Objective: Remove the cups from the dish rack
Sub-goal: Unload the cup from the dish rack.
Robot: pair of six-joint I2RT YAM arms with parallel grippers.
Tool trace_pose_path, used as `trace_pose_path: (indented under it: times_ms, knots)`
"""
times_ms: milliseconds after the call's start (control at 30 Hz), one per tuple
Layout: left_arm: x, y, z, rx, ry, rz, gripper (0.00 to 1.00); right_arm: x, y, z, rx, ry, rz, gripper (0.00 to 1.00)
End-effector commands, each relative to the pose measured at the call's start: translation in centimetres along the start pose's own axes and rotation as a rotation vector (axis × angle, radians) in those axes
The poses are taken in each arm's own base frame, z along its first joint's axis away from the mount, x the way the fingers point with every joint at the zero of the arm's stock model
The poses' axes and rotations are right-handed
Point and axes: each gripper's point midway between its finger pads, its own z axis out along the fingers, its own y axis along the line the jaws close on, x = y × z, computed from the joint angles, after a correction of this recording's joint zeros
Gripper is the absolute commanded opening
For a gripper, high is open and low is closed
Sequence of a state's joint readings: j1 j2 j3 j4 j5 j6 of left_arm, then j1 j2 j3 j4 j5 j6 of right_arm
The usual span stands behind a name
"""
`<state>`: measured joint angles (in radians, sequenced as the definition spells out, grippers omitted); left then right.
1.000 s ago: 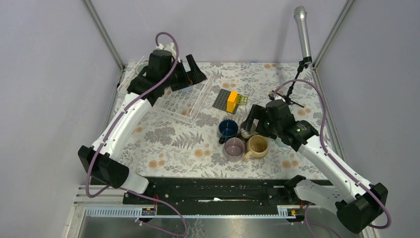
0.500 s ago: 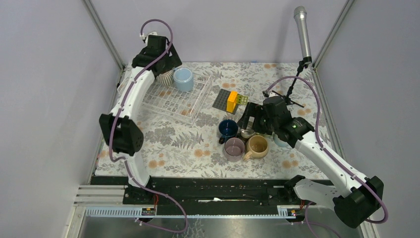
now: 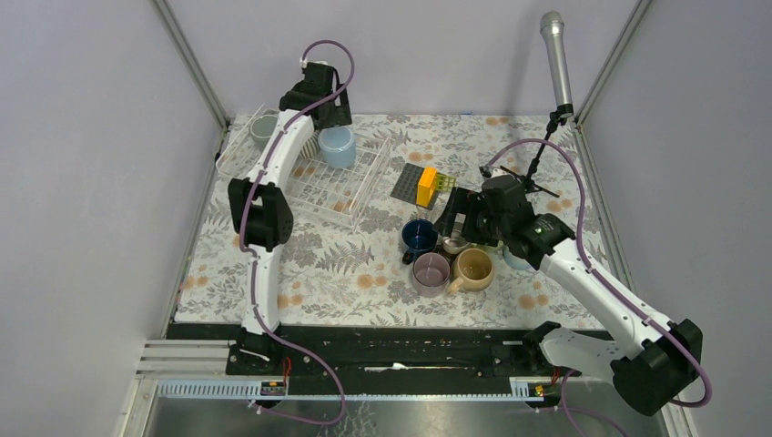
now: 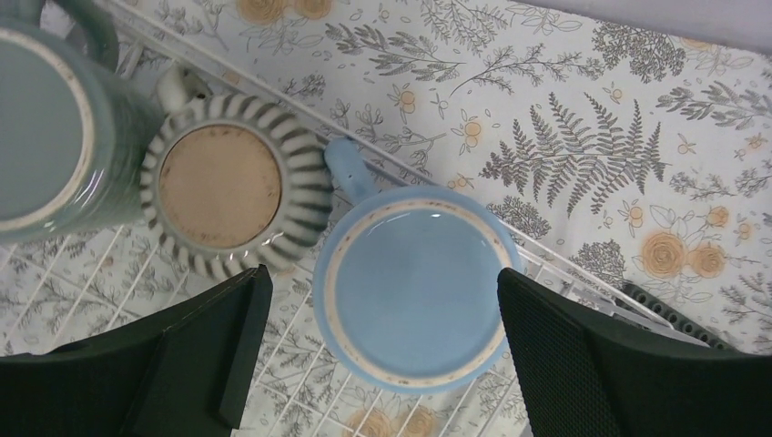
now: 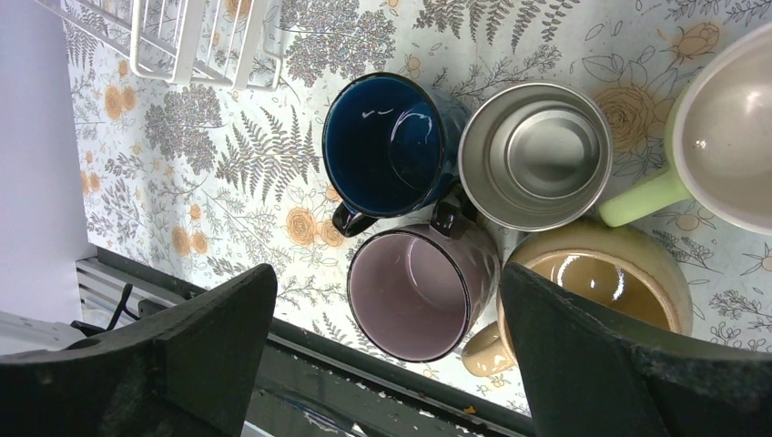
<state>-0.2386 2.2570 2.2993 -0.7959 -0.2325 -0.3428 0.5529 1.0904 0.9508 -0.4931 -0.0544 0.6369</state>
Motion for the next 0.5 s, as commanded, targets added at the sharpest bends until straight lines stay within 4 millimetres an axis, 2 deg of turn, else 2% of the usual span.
trace_pose_path:
  times_ms: [0, 333, 467]
  knots:
    - [-3.0, -1.6, -0.5, 0.021, -0.101, 0.099, 0.99, -0.5, 1.0, 0.3, -0.039, -0.011, -0.016, 1.0]
    - [-2.0, -3.5, 3.0, 0.04, -0.112, 0.173, 0.99, -0.2, 1.0, 0.5, -0.041, 0.003, -0.014, 1.0]
    - [-1.9, -3.4, 3.8, 0.012, -0.119, 0.181, 0.99, 0.0, 0.9, 0.6, -0.039, 0.008, -0.012, 1.0]
